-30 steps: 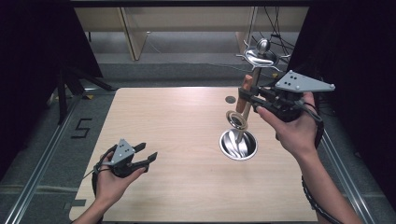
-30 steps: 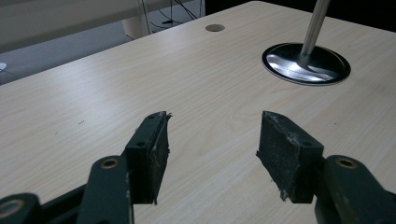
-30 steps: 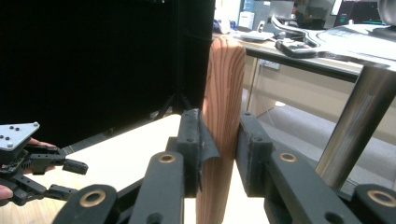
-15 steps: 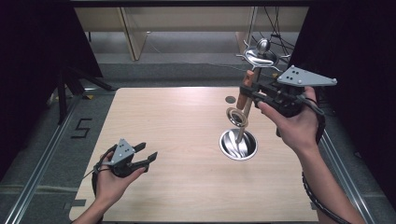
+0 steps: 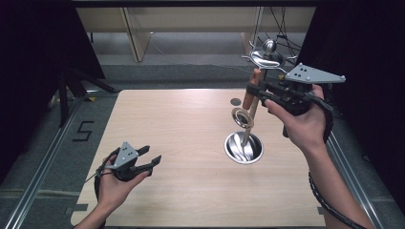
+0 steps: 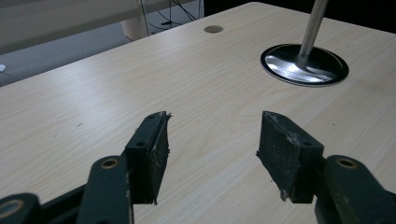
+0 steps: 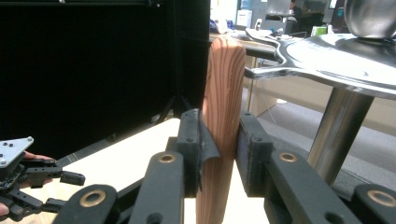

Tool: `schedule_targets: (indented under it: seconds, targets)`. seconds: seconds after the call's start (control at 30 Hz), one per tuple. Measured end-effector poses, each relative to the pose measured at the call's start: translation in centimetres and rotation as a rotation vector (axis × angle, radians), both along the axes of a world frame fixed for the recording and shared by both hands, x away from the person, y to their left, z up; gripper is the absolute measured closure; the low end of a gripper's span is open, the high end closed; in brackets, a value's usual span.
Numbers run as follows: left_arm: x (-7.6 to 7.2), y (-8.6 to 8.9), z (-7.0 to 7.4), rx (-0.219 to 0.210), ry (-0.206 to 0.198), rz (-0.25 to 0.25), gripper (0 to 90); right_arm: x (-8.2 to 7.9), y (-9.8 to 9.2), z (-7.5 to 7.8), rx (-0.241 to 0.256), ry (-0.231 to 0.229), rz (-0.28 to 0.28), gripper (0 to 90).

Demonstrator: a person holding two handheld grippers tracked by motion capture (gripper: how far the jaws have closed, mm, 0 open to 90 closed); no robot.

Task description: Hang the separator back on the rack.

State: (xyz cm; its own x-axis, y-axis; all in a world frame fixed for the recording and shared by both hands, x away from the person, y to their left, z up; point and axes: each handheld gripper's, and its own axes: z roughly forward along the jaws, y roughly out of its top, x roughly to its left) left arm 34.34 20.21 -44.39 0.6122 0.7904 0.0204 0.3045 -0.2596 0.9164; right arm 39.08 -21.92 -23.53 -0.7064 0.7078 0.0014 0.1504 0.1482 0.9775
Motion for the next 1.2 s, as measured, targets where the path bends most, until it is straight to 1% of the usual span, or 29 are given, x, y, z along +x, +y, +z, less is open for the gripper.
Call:
schedule_targets:
  seconds: [0.03, 0.1, 0.17, 0.2, 0.3, 0.37, 0.4, 0.43, 0.47, 0.5, 0.53, 0.57, 0.6, 0.63, 0.73, 0.77, 0.8, 0.83, 0.87, 0.9, 0.93, 0.97, 1.0, 1.03, 1.1, 1.13, 1.17, 1.2]
  targets:
    - [0.0, 0.0, 0.0, 0.004, -0.003, -0.005, 41.8, 0.0, 0.0, 0.0, 0.000, 0.000, 0.000, 74.4]
    - [0.0, 0.0, 0.0, 0.010, -0.001, -0.003, 41.8, 0.2, -0.2, 0.1, -0.012, -0.017, -0.005, 74.4]
    - [0.0, 0.0, 0.0, 0.007, 0.003, 0.000, 41.8, 0.2, -0.2, 0.1, -0.002, 0.000, -0.005, 74.4]
    - [0.0, -0.1, 0.0, 0.006, 0.003, 0.000, 41.8, 0.2, -0.2, 0.0, 0.006, 0.000, -0.003, 74.5]
    - [0.0, -0.1, -0.1, 0.006, 0.004, -0.001, 41.8, 0.4, -0.3, 0.0, 0.003, -0.001, -0.005, 74.4]
    - [0.0, -0.1, 0.0, 0.005, 0.003, -0.001, 41.8, 0.5, -0.3, 0.0, 0.009, 0.012, -0.006, 74.5]
    - [0.0, -0.1, -0.1, 0.004, 0.004, 0.000, 41.8, 0.6, -0.4, 0.0, 0.001, -0.011, -0.015, 74.4]
    - [0.1, -0.1, -0.1, 0.002, 0.004, -0.002, 41.8, 0.6, -0.4, 0.0, 0.005, 0.007, -0.009, 74.4]
    - [0.1, -0.1, -0.1, 0.005, 0.007, 0.000, 41.8, 0.8, -0.5, 0.0, 0.019, 0.013, -0.015, 74.4]
    - [0.1, -0.1, -0.1, 0.005, 0.007, 0.000, 41.8, 0.8, -0.5, 0.0, 0.019, 0.013, -0.015, 74.4]
    - [0.1, -0.1, -0.1, 0.005, 0.007, -0.001, 41.8, 0.8, -0.5, 0.1, 0.018, 0.024, -0.014, 74.5]
    - [0.1, -0.1, -0.1, 0.004, 0.007, -0.002, 41.8, 0.9, -0.6, 0.1, 0.022, 0.021, -0.013, 74.4]
    - [0.1, -0.2, -0.1, 0.006, 0.006, -0.002, 41.8, 0.9, -0.5, 0.1, 0.026, 0.034, -0.016, 74.5]
    - [0.1, -0.2, -0.1, 0.008, 0.006, -0.003, 41.8, 1.0, -0.7, 0.2, 0.015, 0.022, -0.014, 74.5]
    - [0.1, -0.3, -0.1, 0.002, 0.004, -0.011, 41.8, 1.2, -0.8, 0.2, 0.022, 0.017, -0.014, 74.4]
    - [0.1, -0.3, 0.0, 0.003, 0.002, -0.011, 41.8, 1.2, -0.8, 0.2, 0.022, 0.036, -0.016, 74.5]
    - [0.1, -0.3, 0.0, 0.003, 0.001, -0.011, 41.8, 1.2, -0.8, 0.1, 0.023, 0.040, -0.016, 74.5]
    - [0.1, -0.3, 0.0, 0.002, 0.002, -0.011, 41.8, 1.2, -0.8, 0.1, 0.023, 0.040, -0.016, 74.5]
    - [0.1, -0.3, 0.0, 0.003, 0.002, -0.011, 41.8, 1.5, -0.8, 0.1, 0.016, 0.013, -0.009, 74.4]
    - [0.1, -0.3, -0.1, 0.002, 0.004, -0.010, 41.8, 1.5, -0.8, 0.1, 0.016, 0.013, -0.009, 74.4]
    - [0.1, -0.3, -0.1, 0.000, 0.005, -0.011, 41.8, 1.4, -0.6, 0.2, 0.026, 0.050, -0.006, 74.4]
    - [0.0, -0.3, -0.1, 0.004, 0.006, -0.007, 41.8, 1.4, -0.6, 0.2, 0.026, 0.050, -0.006, 74.4]
    - [0.1, -0.3, -0.1, 0.002, 0.004, -0.009, 41.8, 1.6, -0.8, 0.2, 0.005, 0.013, -0.019, 74.5]
    - [0.0, -0.3, -0.1, 0.001, 0.005, -0.012, 41.8, 1.6, -0.8, 0.2, 0.005, 0.013, -0.019, 74.5]
    - [0.0, -0.3, -0.1, 0.001, 0.003, -0.011, 41.8, 1.6, -0.8, 0.3, 0.014, 0.042, -0.013, 74.4]
    - [0.0, -0.3, -0.1, 0.001, 0.003, -0.011, 41.8, 1.6, -0.8, 0.3, 0.017, 0.048, -0.011, 74.5]
    - [0.0, -0.3, -0.1, 0.002, 0.003, -0.011, 41.8, 1.7, -0.8, 0.3, 0.016, 0.029, -0.011, 74.4]
    - [0.0, -0.3, -0.1, 0.003, 0.003, -0.011, 41.8, 1.7, -0.9, 0.3, 0.012, 0.024, -0.013, 74.4]
